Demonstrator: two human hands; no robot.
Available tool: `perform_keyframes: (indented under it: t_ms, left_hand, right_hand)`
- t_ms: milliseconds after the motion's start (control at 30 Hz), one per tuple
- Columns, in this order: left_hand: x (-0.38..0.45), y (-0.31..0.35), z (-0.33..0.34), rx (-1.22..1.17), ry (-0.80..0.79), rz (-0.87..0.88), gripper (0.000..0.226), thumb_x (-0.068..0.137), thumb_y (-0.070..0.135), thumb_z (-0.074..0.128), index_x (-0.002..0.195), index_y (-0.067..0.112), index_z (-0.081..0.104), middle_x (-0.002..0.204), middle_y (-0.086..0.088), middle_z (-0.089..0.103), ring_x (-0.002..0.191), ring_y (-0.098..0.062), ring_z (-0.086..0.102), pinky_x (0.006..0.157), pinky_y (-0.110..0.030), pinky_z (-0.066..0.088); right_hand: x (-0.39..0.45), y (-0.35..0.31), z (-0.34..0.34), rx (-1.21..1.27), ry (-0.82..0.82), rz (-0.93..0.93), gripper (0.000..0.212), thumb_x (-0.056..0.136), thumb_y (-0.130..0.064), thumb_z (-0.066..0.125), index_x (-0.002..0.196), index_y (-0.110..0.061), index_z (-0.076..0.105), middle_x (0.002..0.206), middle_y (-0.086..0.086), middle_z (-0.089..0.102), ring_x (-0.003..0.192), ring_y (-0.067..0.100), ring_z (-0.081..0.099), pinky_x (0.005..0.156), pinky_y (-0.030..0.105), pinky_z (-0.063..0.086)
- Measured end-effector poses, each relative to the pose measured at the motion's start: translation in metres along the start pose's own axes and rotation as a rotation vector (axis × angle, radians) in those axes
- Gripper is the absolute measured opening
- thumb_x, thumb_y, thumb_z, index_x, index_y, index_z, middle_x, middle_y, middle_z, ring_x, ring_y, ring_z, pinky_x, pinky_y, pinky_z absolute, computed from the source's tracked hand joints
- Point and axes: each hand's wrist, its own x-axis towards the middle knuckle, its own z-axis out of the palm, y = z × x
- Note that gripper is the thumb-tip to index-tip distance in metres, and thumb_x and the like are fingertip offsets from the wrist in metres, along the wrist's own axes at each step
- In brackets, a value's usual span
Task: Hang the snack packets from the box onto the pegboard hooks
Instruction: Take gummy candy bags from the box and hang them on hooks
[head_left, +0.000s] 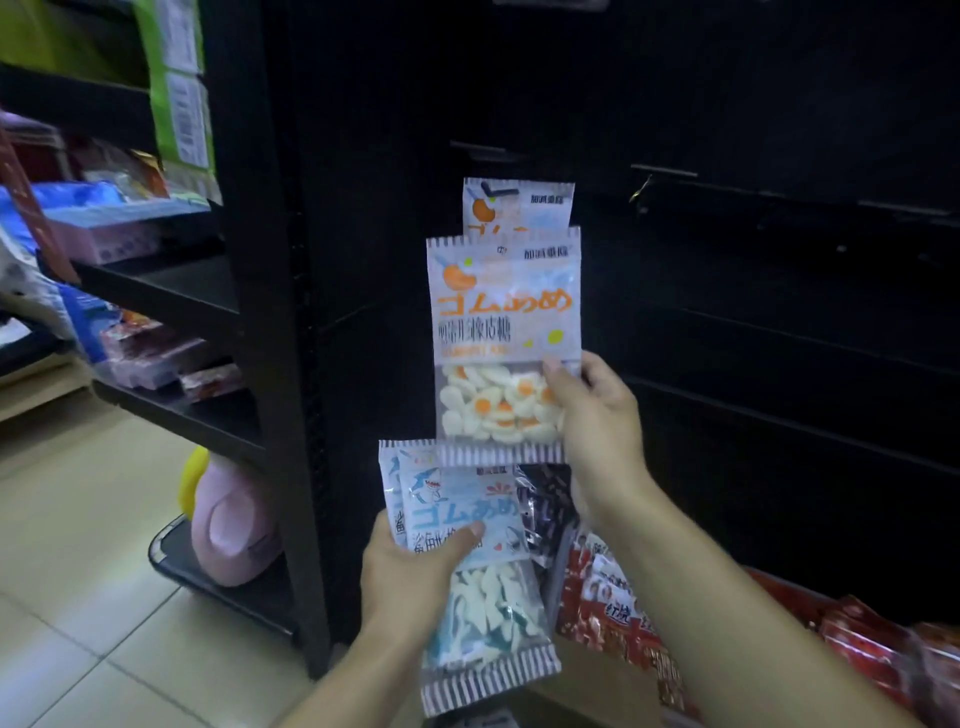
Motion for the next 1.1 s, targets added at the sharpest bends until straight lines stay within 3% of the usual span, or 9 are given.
perform_keyframes:
  t_ms: [267, 600, 800, 967, 1100]
  left_hand:
    - [-0.004, 0.003, 0.004, -0.032, 0.011, -0.007, 0.05, 0.076, 0.018, 0.095, 0.113, 0.025, 0.062, 0.091, -0.002, 0.083, 0.074, -0.026, 0.082, 0.075, -0.051, 0.067]
    - [-0.003, 0.002, 0.002, -0.055, 0.016, -0.017, 0.05, 0.074, 0.019, 0.096, 0.111, 0.024, 0.064, 0.089, 0.002, 0.083, 0.076, -0.024, 0.082, 0.08, -0.052, 0.067]
    - [0.001, 0.003, 0.0, -0.045, 0.034, -0.007, 0.05, 0.074, 0.02, 0.096, 0.112, 0.024, 0.062, 0.092, -0.001, 0.083, 0.077, -0.025, 0.082, 0.08, -0.052, 0.066]
    - [-0.002, 0.003, 0.003, -0.091, 0.024, -0.025, 0.049, 0.076, 0.016, 0.094, 0.112, 0.025, 0.062, 0.091, -0.001, 0.083, 0.077, -0.027, 0.082, 0.08, -0.053, 0.066]
    - [-0.003, 0.004, 0.001, -0.102, 0.021, -0.023, 0.048, 0.077, 0.016, 0.094, 0.112, 0.026, 0.063, 0.087, 0.002, 0.083, 0.075, -0.025, 0.082, 0.077, -0.048, 0.067]
  right_hand:
    - [0.043, -0.033, 0.045, -0.017, 0.059, 0.017, 0.009, 0.102, -0.026, 0.065, 0.099, -0.023, 0.073, 0.107, 0.006, 0.079, 0.104, 0.029, 0.075, 0.096, 0.053, 0.06]
    - [0.039, -0.026, 0.049, -0.008, 0.082, 0.073, 0.011, 0.102, -0.025, 0.066, 0.106, -0.018, 0.074, 0.105, 0.003, 0.08, 0.1, 0.024, 0.077, 0.094, 0.044, 0.061]
    - [0.037, -0.031, 0.05, 0.029, 0.089, 0.071, 0.012, 0.102, -0.027, 0.066, 0.106, -0.019, 0.074, 0.106, 0.003, 0.08, 0.102, 0.025, 0.077, 0.098, 0.048, 0.06]
    - [0.041, -0.033, 0.055, 0.027, 0.104, 0.058, 0.012, 0.103, -0.023, 0.065, 0.109, -0.018, 0.074, 0.104, 0.002, 0.08, 0.1, 0.023, 0.077, 0.091, 0.039, 0.063]
    - [0.044, -0.027, 0.061, -0.013, 0.117, 0.065, 0.008, 0.101, -0.025, 0.066, 0.101, -0.023, 0.073, 0.106, 0.004, 0.079, 0.105, 0.027, 0.075, 0.098, 0.048, 0.059]
